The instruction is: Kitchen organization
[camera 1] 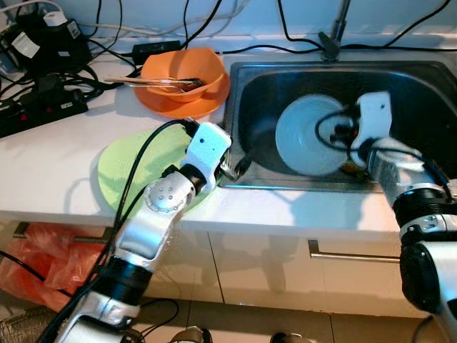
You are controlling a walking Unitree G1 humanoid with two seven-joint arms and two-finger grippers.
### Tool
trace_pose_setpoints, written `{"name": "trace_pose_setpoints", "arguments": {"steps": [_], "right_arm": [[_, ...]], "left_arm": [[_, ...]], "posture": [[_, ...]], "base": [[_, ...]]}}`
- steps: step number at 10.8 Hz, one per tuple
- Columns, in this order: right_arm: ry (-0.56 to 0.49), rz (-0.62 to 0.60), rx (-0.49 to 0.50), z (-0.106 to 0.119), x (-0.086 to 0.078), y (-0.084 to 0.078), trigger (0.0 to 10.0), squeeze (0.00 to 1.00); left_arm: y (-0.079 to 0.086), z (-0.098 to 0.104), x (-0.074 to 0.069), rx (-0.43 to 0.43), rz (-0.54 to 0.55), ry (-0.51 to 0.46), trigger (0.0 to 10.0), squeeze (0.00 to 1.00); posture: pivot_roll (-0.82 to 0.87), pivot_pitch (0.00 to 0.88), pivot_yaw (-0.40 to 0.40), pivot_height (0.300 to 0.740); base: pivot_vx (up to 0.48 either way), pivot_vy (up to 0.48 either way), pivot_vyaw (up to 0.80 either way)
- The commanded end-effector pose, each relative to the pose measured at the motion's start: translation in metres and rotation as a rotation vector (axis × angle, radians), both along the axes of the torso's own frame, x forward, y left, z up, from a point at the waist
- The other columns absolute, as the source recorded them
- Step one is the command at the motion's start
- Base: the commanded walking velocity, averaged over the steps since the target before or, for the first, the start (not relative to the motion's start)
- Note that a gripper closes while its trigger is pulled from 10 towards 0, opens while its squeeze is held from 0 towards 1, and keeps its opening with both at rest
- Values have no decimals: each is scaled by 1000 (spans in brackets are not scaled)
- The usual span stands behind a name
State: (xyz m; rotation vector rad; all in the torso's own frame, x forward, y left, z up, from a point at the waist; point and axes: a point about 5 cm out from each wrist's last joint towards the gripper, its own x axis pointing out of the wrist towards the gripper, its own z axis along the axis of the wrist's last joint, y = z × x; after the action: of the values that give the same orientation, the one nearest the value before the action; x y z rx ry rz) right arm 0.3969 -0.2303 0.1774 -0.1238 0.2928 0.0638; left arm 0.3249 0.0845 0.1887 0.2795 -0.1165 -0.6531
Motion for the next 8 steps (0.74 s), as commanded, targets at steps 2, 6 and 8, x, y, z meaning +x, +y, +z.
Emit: {"name": "trace_pose_setpoints", "arguments": {"steps": [2,6,8], "right_arm": [[-28,15,-49,8,3,-2,0,0],[29,61,-115,-11,-1,-3,7569,0],[47,70,-132,-15,-3,-4,10000,0]], "left_arm": [[3,3,-5,11,-37,46,10000,1000],[14,14,-1,-32,12,91,10000,1000],[17,13,-1,-26,17,114,10000,1000]], "posture": [[58,116,76,740],[64,118,75,740],[67,119,72,740]], "base": [[0,0,0],[0,0,0],[0,0,0]]}}
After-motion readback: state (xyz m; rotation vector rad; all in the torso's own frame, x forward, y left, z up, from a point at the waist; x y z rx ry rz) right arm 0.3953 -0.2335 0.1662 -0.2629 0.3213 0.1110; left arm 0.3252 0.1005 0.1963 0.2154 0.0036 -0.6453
